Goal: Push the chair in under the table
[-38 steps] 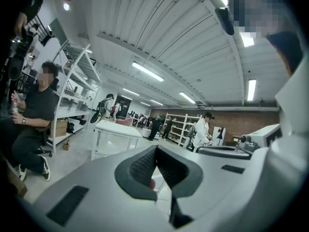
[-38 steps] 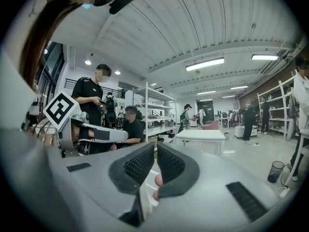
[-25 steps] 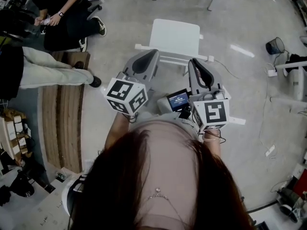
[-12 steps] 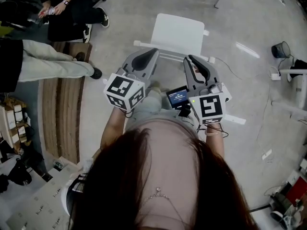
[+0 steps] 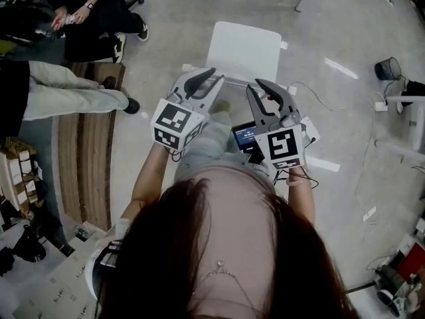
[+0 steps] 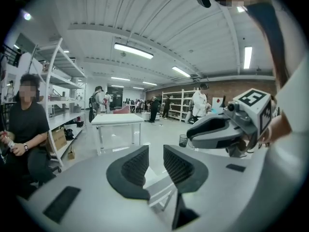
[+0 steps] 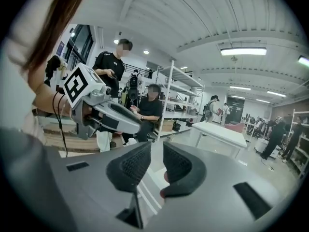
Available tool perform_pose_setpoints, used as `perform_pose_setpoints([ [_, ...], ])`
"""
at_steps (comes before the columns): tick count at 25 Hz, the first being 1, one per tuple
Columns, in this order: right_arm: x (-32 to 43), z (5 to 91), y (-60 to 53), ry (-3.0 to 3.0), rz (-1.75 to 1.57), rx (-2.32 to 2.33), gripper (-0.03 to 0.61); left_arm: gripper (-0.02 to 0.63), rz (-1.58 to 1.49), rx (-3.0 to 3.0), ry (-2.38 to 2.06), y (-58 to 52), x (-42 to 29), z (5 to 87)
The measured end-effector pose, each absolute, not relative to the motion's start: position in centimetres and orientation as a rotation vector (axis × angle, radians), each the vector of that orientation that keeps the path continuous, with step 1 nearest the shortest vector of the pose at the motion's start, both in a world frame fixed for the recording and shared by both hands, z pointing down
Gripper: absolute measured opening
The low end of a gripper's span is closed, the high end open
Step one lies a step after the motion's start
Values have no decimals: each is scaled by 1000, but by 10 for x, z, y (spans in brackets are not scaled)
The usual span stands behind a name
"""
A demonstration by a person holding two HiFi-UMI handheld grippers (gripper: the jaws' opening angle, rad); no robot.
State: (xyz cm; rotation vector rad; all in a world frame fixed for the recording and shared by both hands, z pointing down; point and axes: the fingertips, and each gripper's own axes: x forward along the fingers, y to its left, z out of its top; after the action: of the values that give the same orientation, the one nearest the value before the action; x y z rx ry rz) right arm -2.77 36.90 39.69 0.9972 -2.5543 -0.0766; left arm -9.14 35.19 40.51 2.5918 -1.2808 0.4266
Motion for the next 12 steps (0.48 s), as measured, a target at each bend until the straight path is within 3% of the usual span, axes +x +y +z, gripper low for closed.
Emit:
perform_pose_setpoints([
  [12, -40, 446, 347, -2386, -132, 825, 103, 160, 777, 2675, -1093, 328, -93, 456],
])
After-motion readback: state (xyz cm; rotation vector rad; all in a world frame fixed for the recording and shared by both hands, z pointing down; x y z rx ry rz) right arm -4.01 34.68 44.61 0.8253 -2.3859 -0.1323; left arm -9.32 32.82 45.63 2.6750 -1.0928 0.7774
